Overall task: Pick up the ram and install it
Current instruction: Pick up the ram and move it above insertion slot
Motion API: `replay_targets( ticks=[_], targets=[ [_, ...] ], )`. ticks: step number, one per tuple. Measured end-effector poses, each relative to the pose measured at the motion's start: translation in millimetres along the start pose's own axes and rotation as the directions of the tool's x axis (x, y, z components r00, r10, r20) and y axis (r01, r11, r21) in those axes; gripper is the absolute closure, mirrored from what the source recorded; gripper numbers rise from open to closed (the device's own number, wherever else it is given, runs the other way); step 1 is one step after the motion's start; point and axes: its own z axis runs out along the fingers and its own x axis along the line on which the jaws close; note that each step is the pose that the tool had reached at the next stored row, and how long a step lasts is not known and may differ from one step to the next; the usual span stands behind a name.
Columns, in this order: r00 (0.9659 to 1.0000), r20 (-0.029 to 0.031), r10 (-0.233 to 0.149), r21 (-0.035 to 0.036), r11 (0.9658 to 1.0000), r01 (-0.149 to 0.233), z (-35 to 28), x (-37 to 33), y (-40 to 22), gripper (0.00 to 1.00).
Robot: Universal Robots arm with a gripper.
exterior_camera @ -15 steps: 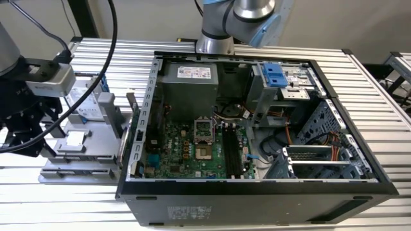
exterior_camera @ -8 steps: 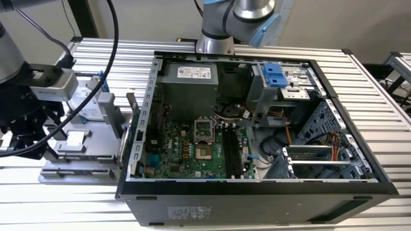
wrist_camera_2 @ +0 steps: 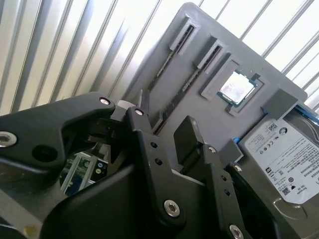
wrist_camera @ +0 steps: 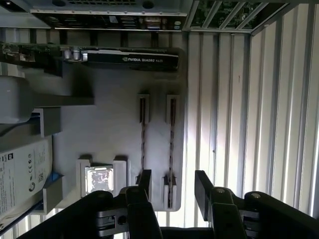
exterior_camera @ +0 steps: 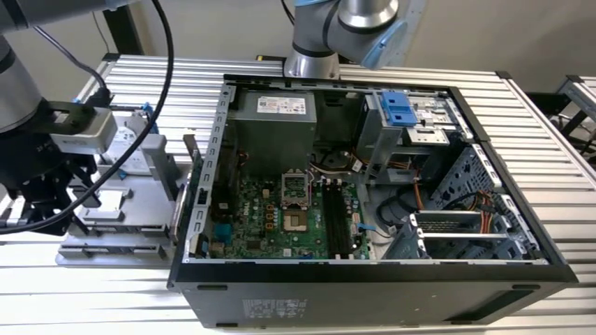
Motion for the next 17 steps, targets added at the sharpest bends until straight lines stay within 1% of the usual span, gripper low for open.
replay_targets(
  ticks=[7,17],
  targets=[
    [1.0000,0.0001,-0.003,0.0000,1.0000,0.003,6.6,0.1,0.0,0.00],
    [1.0000,0.0001,-0.003,-0.0001,1.0000,0.003,18.1,0.2,0.0,0.00]
  ],
)
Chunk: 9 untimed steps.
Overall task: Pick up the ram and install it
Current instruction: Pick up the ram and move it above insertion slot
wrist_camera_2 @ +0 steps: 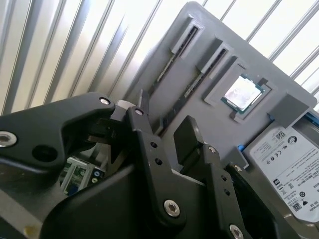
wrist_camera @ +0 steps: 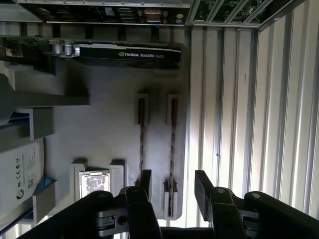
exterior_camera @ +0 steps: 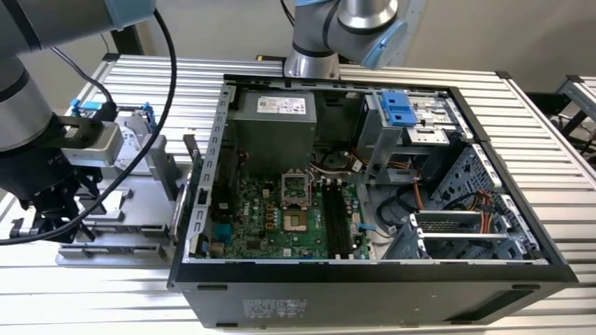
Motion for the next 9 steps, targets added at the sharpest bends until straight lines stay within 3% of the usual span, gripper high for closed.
replay_targets(
  ticks=[9],
  targets=[
    [1.0000,0.0000,0.001,-0.0001,1.0000,-0.001,7.7,0.1,0.0,0.00]
  ],
)
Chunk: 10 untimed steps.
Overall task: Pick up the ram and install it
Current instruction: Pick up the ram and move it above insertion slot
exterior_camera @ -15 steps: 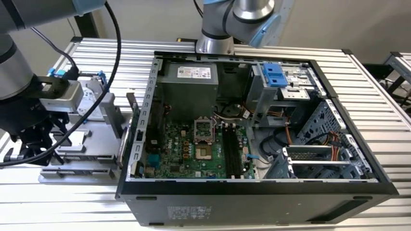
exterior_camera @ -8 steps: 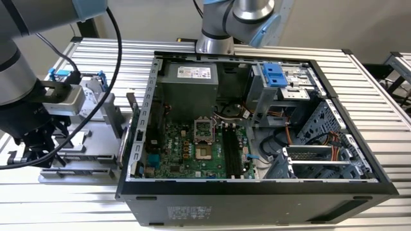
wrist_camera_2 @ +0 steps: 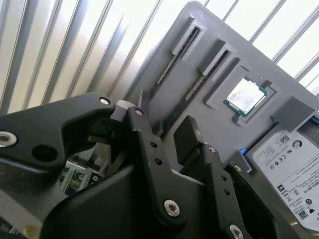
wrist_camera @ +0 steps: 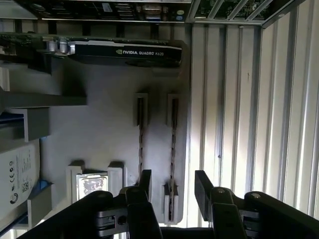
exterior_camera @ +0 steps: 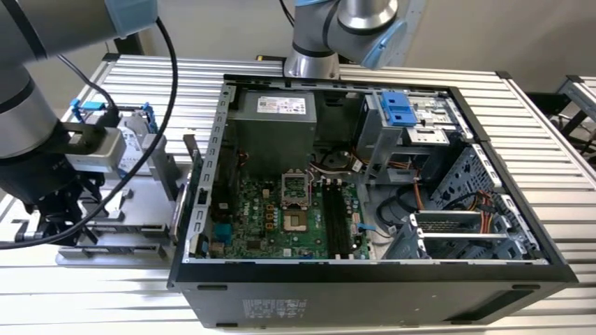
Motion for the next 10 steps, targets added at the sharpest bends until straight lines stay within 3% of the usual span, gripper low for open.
replay_targets(
  ticks=[10],
  targets=[
    [1.0000,0.0001,0.000,0.0001,1.0000,0.000,10.8,0.0,-0.1,0.00]
  ],
)
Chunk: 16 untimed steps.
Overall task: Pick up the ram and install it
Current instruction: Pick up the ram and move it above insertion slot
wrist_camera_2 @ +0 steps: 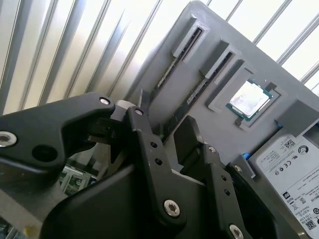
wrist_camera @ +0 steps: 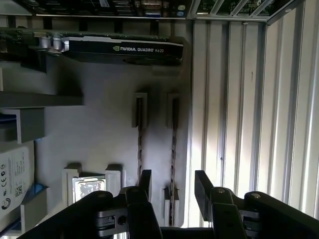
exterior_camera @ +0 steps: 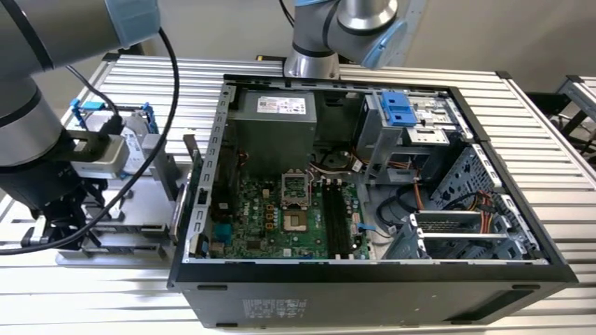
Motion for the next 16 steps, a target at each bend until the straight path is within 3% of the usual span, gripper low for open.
replay_targets(
  ticks=[16],
  targets=[
    [1.0000,-0.0001,0.000,-0.0002,1.0000,0.000,23.5,-0.9,0.1,0.00]
  ],
)
